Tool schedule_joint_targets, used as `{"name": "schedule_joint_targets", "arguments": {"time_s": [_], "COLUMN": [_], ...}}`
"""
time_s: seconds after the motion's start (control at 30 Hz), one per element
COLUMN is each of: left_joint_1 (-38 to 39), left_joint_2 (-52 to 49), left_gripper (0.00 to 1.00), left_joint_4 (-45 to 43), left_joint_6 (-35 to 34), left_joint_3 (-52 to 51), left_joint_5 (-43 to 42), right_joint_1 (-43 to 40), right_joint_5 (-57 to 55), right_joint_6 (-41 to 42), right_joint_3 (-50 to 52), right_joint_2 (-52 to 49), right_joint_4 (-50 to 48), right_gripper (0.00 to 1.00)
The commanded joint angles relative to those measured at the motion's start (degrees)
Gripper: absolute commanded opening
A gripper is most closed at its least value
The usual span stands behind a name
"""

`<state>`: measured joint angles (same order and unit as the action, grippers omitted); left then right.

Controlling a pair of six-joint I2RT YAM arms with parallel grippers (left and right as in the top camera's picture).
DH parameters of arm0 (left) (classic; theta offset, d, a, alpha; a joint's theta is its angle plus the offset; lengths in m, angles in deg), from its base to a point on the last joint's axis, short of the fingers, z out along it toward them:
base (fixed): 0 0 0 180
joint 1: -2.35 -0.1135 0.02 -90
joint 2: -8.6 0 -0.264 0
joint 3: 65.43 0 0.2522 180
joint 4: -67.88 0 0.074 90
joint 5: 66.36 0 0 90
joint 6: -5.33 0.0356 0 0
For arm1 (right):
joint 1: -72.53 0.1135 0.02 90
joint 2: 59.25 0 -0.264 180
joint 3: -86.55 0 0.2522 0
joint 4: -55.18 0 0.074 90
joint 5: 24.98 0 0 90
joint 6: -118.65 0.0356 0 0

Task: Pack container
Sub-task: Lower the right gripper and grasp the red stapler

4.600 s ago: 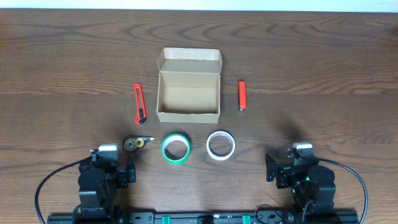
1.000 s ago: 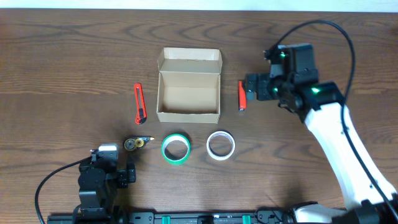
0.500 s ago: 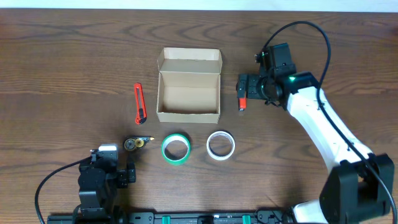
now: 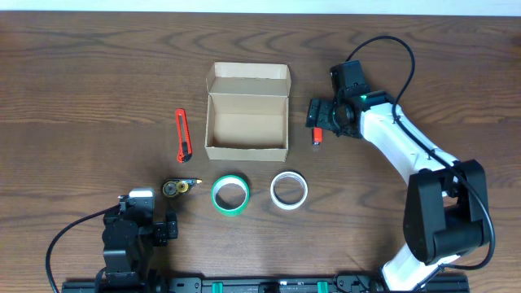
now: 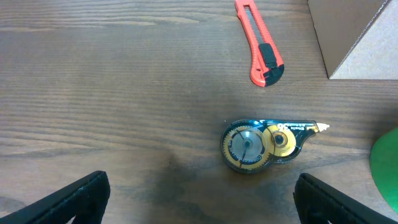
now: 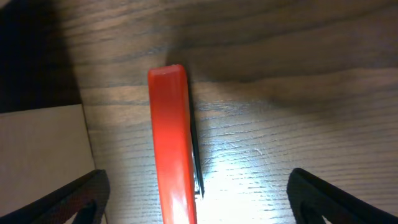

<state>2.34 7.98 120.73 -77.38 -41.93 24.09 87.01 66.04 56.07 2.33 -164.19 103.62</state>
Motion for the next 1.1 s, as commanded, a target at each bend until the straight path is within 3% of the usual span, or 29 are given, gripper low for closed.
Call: {"name": "schedule_joint_targets", "arguments": {"time_s": [0.0, 0.17, 0.53, 0.8, 1.07], "left_joint_1": [-0.4, -0.4, -0.4, -0.4, -0.4], "left_joint_2": [0.4, 0.4, 0.4, 0.4, 0.4], "left_gripper": [0.95, 0.95, 0.95, 0.95, 0.95], "left_joint_4": [0.1, 0.1, 0.1, 0.1, 0.1], "left_joint_6": [-0.9, -0.9, -0.9, -0.9, -0.9], "left_joint_3": [-0.7, -0.7, -0.7, -0.7, -0.7], "left_joint_5": [0.9, 0.9, 0.9, 0.9, 0.9], "right_joint_1": [0.9, 1.4, 1.4, 1.5, 1.8], "right_joint_5": [-0.8, -0.7, 1.0, 3.2, 3.6], "right_joint_6": [2.4, 2.4, 2.1, 0.8, 0.8], "right_joint_3": [-1.0, -1.0, -1.0, -1.0, -1.0], "right_joint_2": [-1.6, -3.7, -7.7, -9.1, -9.3], "right_joint_4": [-0.2, -0.9, -2.6, -2.7, -2.5], "right_gripper": [0.97, 0.98, 0.89, 0.68, 0.38]}}
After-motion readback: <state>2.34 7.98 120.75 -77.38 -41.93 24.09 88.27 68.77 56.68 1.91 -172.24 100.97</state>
